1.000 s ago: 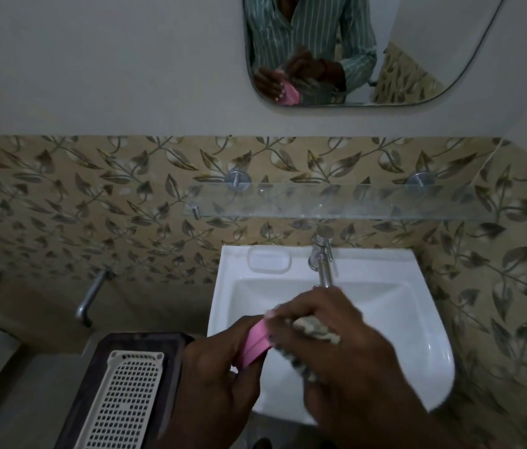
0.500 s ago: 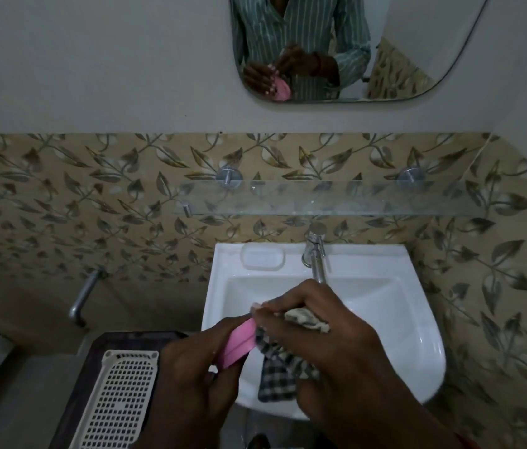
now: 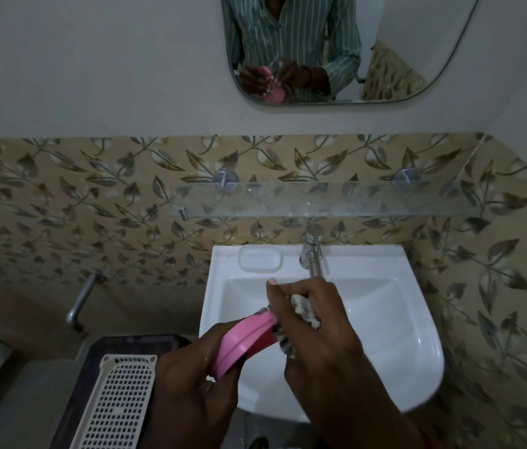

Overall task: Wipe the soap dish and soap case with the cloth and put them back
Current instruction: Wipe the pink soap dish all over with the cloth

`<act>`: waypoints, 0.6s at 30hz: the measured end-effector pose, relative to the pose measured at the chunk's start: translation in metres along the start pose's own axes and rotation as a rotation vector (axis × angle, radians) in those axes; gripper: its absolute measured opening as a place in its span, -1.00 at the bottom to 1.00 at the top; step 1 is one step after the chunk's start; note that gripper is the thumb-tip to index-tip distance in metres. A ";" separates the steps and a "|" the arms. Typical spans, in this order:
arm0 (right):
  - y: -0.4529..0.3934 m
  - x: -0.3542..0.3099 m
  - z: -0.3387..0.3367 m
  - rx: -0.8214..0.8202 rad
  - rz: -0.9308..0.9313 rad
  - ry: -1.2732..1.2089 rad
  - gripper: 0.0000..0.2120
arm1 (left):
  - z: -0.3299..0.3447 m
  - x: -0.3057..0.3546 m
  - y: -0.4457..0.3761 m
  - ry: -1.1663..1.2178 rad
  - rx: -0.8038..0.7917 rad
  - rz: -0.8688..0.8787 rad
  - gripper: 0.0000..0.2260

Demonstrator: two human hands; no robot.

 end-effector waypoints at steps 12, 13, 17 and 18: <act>-0.014 0.040 -0.007 -0.079 0.217 -0.126 -0.58 | 0.019 -0.015 0.003 0.123 -0.039 -0.222 -0.55; -0.015 0.031 -0.006 -0.107 0.157 -0.040 -0.53 | 0.024 -0.011 0.000 0.107 -0.055 -0.232 -0.57; -0.012 0.000 -0.007 -0.084 0.034 0.051 -0.40 | 0.030 0.008 -0.015 0.058 -0.054 -0.161 -0.68; -0.013 -0.001 -0.009 -0.077 0.065 -0.014 -0.39 | 0.030 0.007 -0.017 0.039 -0.053 -0.157 -0.68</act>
Point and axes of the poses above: each hand's wrist, its own y-axis away from the middle knuckle, its own z-axis out of the palm, x = y × z, the point moved 8 cm from there along -y, towards the middle knuckle, and after that the axes turned 4 degrees about -x, right-handed, at the moved point
